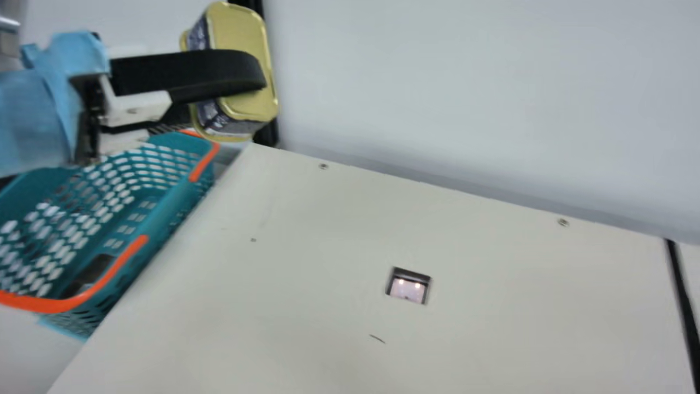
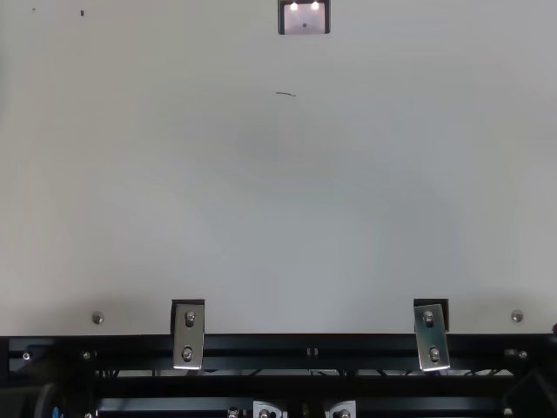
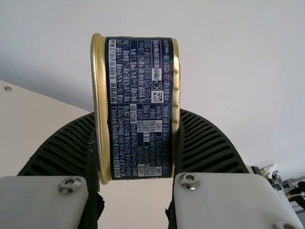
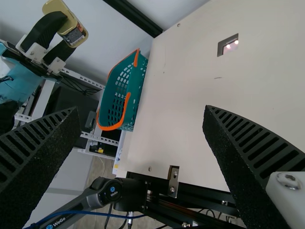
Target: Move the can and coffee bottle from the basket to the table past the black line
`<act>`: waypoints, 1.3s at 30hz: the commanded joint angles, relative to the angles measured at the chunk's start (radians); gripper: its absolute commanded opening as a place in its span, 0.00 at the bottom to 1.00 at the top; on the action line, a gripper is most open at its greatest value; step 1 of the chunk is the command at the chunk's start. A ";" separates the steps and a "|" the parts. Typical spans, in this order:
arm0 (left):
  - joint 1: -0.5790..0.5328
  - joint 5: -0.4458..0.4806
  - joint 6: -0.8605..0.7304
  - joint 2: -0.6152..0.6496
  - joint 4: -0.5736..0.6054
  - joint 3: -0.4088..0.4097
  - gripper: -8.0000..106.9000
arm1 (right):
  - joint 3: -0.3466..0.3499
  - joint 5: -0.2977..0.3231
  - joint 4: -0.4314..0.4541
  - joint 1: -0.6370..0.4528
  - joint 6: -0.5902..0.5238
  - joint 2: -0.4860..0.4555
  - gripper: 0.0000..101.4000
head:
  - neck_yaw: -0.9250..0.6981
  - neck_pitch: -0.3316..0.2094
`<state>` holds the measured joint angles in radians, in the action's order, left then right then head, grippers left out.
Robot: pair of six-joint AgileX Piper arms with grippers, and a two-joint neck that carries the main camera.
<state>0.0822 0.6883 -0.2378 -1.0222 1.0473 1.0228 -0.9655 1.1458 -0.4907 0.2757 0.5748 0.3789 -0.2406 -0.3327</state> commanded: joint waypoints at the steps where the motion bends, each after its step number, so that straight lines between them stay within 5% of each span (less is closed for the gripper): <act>1: 0.000 0.000 0.000 0.000 0.000 0.000 0.16 | 0.000 0.000 0.000 0.000 0.000 0.000 1.00 | 0.053 0.012; 10: 0.000 0.000 0.000 0.000 0.000 0.000 0.16 | 0.000 0.000 0.000 0.000 0.000 0.000 1.00 | 0.182 0.117; 29: -0.003 -0.001 0.008 0.000 -0.007 0.003 0.16 | 0.000 0.000 0.000 0.000 0.000 0.000 1.00 | 0.182 0.117; 39: -0.108 -0.233 -0.132 -0.064 -0.169 -0.041 0.16 | 0.000 0.000 0.000 0.000 0.000 0.000 1.00 | 0.182 0.117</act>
<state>0.0034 0.5342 -0.3386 -1.0760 0.9126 0.9940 -0.9655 1.1458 -0.4907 0.2757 0.5748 0.3789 -0.0665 -0.2150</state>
